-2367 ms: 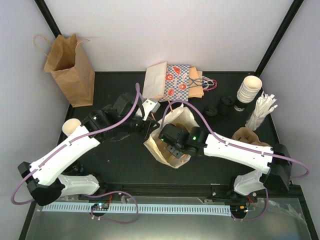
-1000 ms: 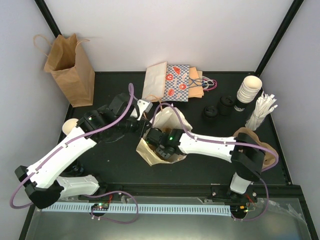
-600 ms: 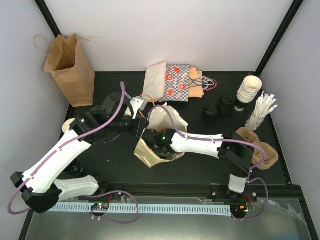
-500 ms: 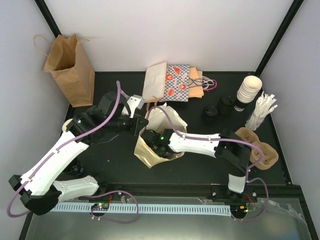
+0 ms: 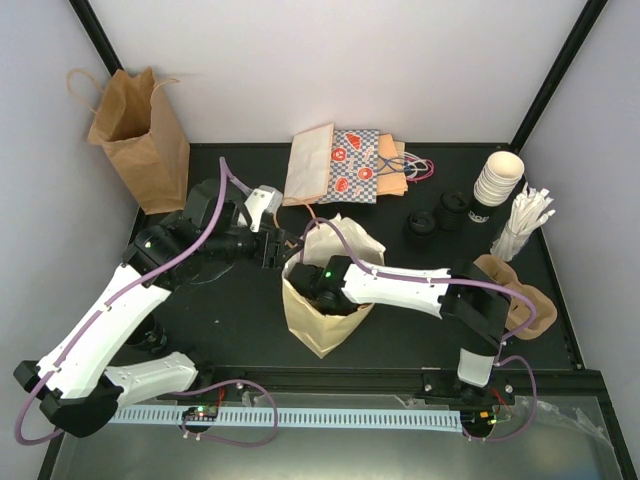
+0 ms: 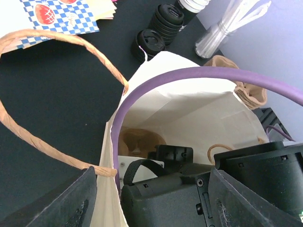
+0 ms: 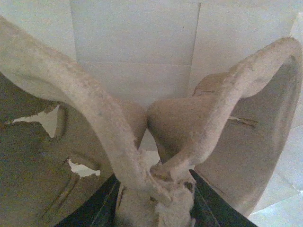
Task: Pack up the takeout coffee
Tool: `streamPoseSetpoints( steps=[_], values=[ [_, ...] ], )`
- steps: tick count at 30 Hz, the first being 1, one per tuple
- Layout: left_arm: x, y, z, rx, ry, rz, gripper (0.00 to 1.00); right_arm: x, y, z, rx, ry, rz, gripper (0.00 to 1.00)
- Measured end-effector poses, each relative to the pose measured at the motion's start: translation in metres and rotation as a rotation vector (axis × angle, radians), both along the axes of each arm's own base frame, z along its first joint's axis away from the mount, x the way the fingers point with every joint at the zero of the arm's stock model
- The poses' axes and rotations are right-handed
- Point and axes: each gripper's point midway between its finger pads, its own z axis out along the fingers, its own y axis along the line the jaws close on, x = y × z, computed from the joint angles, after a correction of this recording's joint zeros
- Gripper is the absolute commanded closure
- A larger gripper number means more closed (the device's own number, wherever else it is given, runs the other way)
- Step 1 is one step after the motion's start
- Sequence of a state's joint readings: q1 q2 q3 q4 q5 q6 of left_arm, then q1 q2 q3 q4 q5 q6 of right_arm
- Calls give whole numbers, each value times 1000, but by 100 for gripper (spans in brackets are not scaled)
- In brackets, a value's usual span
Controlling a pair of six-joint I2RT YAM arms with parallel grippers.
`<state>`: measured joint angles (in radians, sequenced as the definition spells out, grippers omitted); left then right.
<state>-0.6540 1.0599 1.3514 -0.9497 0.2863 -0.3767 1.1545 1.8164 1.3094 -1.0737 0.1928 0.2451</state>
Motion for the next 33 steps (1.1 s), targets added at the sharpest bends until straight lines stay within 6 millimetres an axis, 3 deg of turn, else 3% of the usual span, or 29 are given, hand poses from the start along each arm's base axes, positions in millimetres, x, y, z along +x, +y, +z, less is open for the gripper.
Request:
streamPoseSetpoints(
  steps=[8,20,27,28,29,30,31,32,33],
  values=[
    [-5,-4,2,-14,4,-36,32,-9,-14,4,-37,35,-24,65],
    [-10,0,8,-13,-31,-51,32,-8,-13,-25,-17,17,-37,63],
    [-10,1,7,-8,-30,-53,33,-5,-13,-30,-14,0,-40,60],
    [-11,1,6,-7,-29,-53,33,-5,-13,-30,-14,-1,-40,57],
    [-11,1,6,-7,-28,-53,32,-5,-13,-31,-12,-2,-40,45],
    [-11,1,6,-7,-28,-53,32,-4,-13,-31,-11,-2,-38,22],
    [-10,1,6,-6,-28,-52,32,-4,-12,-33,-8,-3,-38,7],
    [-10,2,6,-6,-27,-50,32,-3,-10,-35,-7,-4,-36,1],
    [-10,2,6,-6,-28,-49,32,-3,-9,-38,-7,-5,-36,0]
  ],
)
